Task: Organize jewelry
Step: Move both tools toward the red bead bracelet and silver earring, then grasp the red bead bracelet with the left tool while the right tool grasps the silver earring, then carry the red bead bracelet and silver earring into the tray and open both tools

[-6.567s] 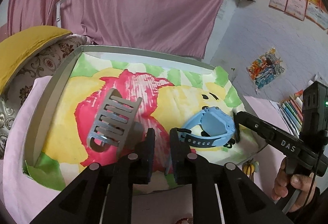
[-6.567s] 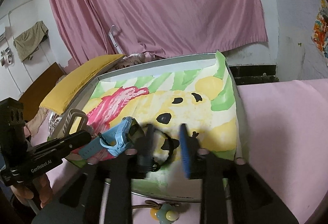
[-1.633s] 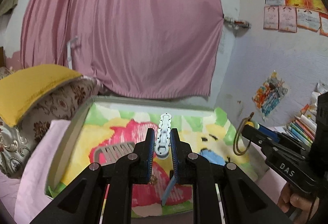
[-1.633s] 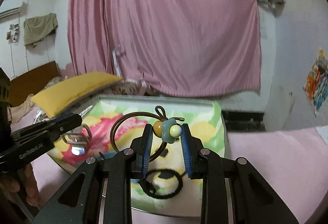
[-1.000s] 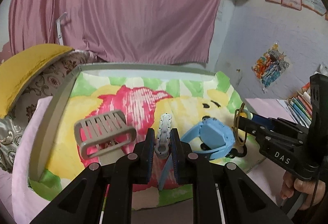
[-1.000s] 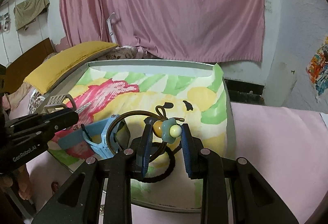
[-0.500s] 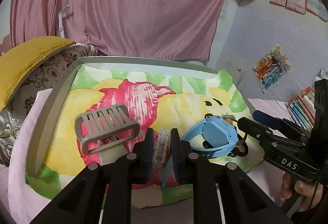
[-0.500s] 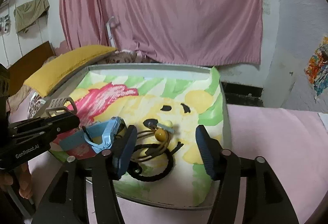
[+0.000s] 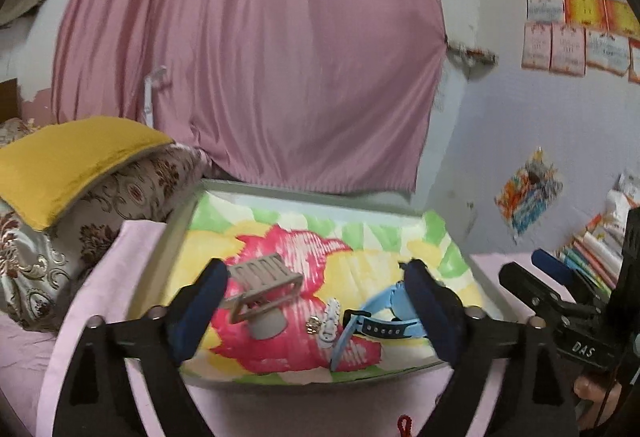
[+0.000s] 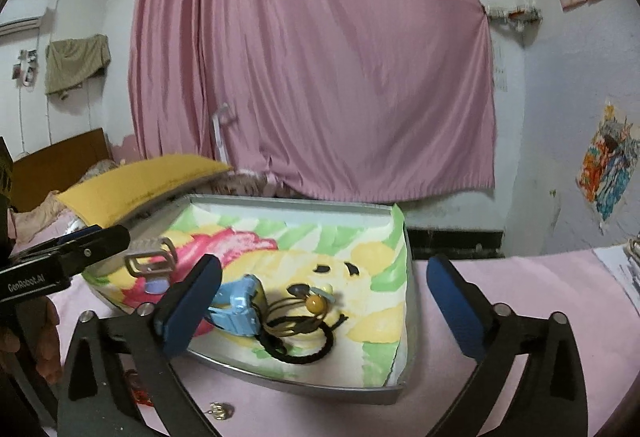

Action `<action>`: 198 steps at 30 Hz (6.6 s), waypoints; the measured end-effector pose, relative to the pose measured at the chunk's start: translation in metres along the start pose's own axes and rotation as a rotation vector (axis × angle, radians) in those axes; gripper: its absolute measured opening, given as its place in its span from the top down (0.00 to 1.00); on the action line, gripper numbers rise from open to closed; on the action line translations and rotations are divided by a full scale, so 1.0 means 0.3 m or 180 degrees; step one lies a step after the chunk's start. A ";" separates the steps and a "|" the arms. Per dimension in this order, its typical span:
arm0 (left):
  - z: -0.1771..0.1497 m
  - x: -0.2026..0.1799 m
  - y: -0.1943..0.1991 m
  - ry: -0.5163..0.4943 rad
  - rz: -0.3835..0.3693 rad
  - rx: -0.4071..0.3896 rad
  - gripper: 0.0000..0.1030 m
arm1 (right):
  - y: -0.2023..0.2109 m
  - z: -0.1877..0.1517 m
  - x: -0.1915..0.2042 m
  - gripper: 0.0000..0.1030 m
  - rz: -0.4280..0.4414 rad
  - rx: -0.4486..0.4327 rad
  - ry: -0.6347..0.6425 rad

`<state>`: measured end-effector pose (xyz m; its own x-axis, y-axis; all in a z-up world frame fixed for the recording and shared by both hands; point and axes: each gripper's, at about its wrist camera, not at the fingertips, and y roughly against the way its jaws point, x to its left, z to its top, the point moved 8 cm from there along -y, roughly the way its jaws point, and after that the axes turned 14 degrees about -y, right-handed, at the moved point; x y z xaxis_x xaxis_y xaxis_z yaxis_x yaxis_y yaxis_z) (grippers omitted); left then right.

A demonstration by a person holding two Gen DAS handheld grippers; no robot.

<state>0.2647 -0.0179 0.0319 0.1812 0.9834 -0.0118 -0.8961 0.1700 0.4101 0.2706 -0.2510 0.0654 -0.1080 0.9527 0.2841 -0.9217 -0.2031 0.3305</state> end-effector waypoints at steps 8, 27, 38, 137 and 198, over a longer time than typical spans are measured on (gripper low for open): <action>-0.018 0.015 0.119 -0.0041 0.0105 -0.0182 0.01 | 0.098 0.008 0.035 0.02 0.0160 -0.0220 0.0044; -0.185 -0.047 0.204 -0.0340 -0.0139 0.0368 0.01 | 0.162 -0.153 0.042 0.02 0.0315 0.0437 0.0288; -0.272 -0.063 0.143 -0.0269 -0.0369 0.0770 0.01 | 0.106 -0.245 0.012 0.02 0.0283 0.1060 0.0296; -0.097 -0.169 0.162 -0.0461 -0.0625 0.0059 0.98 | 0.107 -0.165 0.184 0.89 0.0594 0.0596 0.0673; -0.095 -0.084 -0.156 0.0045 -0.0498 0.0656 0.97 | -0.211 -0.154 0.016 0.89 0.0024 0.1127 -0.0088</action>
<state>0.2904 -0.0489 -0.0131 0.3042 0.9472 -0.1018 -0.7558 0.3050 0.5794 0.3113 -0.2232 0.0042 -0.0997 0.9454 0.3103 -0.7341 -0.2804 0.6184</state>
